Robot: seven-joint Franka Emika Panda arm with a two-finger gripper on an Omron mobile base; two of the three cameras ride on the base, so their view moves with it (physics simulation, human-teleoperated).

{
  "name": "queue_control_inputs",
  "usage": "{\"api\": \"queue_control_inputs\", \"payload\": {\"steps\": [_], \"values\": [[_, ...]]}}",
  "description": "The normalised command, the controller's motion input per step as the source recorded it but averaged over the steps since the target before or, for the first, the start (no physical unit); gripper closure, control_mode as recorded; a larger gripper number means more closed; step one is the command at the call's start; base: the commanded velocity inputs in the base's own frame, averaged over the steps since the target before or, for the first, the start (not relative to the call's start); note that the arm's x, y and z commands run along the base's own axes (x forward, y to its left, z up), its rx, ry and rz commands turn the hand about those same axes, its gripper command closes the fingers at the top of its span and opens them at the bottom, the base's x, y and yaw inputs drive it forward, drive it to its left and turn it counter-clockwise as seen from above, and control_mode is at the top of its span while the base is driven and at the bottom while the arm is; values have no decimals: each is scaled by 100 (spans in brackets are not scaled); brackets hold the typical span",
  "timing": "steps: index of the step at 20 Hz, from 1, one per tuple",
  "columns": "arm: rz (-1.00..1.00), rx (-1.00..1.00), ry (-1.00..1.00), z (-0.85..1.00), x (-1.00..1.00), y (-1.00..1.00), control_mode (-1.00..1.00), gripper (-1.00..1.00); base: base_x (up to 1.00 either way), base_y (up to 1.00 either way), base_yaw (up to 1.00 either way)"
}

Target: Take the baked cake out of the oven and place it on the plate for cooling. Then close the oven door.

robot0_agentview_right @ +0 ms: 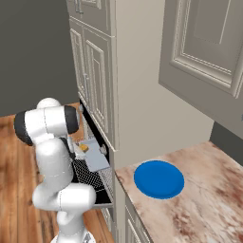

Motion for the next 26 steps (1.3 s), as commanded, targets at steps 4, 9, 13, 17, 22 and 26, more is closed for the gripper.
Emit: {"api": "queue_control_inputs", "payload": {"steps": [4,9,13,17,22,26], "values": [[0,5,3,100,-26,52,-100,100,0,0,0],[0,4,13,100,-18,61,-100,100,0,0,0],[0,3,16,100,-29,49,-100,100,0,0,0],[-4,0,16,100,-45,18,-100,100,0,0,0],[-9,0,6,95,-78,-4,-100,100,0,0,0],[-14,0,0,56,-98,-48,-100,100,0,0,0]]}}
